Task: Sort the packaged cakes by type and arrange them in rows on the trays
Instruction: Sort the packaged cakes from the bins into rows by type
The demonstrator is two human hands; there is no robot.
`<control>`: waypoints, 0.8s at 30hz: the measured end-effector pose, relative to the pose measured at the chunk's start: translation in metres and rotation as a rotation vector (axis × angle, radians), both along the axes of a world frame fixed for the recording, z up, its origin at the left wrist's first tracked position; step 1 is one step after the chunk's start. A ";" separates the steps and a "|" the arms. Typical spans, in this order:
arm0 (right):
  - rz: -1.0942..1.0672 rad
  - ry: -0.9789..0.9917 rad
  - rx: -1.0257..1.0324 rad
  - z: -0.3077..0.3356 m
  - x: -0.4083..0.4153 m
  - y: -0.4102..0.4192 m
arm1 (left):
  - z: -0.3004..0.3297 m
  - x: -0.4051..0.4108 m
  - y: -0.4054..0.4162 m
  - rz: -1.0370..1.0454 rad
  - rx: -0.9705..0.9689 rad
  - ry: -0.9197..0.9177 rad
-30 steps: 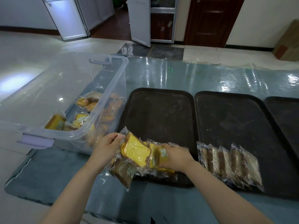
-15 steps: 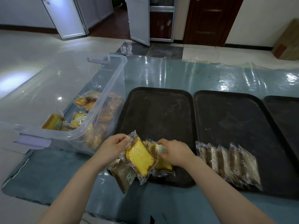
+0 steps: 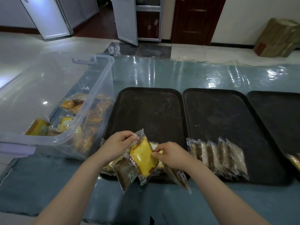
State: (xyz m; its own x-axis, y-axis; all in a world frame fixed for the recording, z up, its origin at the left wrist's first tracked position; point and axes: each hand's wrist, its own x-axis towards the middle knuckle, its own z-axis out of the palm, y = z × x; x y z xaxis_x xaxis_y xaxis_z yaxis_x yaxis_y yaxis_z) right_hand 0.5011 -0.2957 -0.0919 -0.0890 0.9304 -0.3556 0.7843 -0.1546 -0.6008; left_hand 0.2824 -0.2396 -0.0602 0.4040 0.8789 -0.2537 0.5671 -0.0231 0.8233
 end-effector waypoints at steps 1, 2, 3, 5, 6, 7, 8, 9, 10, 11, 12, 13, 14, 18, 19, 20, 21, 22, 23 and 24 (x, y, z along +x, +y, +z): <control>-0.013 0.005 0.002 0.000 0.001 -0.002 | -0.001 0.002 0.000 -0.010 -0.001 -0.002; -0.027 0.009 0.002 0.001 0.003 -0.005 | -0.001 0.004 0.000 -0.021 -0.001 0.001; -0.039 0.014 0.000 0.001 0.005 -0.007 | -0.001 0.006 0.000 -0.028 0.000 0.011; -0.055 0.017 -0.008 0.002 0.008 -0.011 | -0.002 0.010 0.000 -0.033 0.002 0.032; -0.061 0.020 -0.010 0.003 0.009 -0.012 | -0.002 0.012 0.000 -0.033 -0.002 0.041; -0.070 0.024 -0.008 0.003 0.011 -0.014 | -0.002 0.013 0.000 -0.035 -0.011 0.044; -0.082 0.030 -0.009 0.004 0.013 -0.016 | -0.002 0.015 0.001 -0.037 -0.023 0.041; -0.097 0.035 -0.013 0.004 0.015 -0.018 | -0.002 0.016 0.001 -0.039 -0.032 0.038; -0.115 0.041 -0.018 0.004 0.016 -0.019 | -0.003 0.018 0.002 -0.038 -0.040 0.041; -0.130 0.047 -0.024 0.004 0.018 -0.021 | -0.004 0.019 0.002 -0.037 -0.040 0.050; -0.142 0.048 -0.034 0.003 0.020 -0.022 | -0.004 0.020 0.003 -0.032 -0.033 0.067; -0.148 0.041 -0.042 0.002 0.022 -0.023 | -0.004 0.022 0.004 -0.023 -0.020 0.087; -0.154 0.026 -0.050 0.000 0.025 -0.024 | -0.004 0.022 0.005 -0.008 -0.008 0.104; -0.276 -0.025 -0.093 -0.009 0.037 -0.027 | -0.003 0.018 0.010 0.056 0.010 0.126; -0.304 -0.043 -0.114 -0.013 0.039 -0.025 | -0.003 0.015 0.011 0.065 0.014 0.132; -0.322 -0.063 -0.143 -0.017 0.041 -0.022 | -0.003 0.013 0.012 0.074 0.020 0.142; -0.335 -0.082 -0.176 -0.022 0.042 -0.016 | -0.003 0.010 0.012 0.080 0.027 0.150; -0.347 -0.105 -0.207 -0.026 0.043 -0.011 | -0.003 0.008 0.012 0.087 0.030 0.154; -0.351 -0.134 -0.231 -0.029 0.042 -0.006 | -0.003 0.006 0.011 0.095 0.028 0.150; -0.336 -0.169 -0.245 -0.030 0.041 -0.001 | -0.004 0.005 0.010 0.103 0.022 0.144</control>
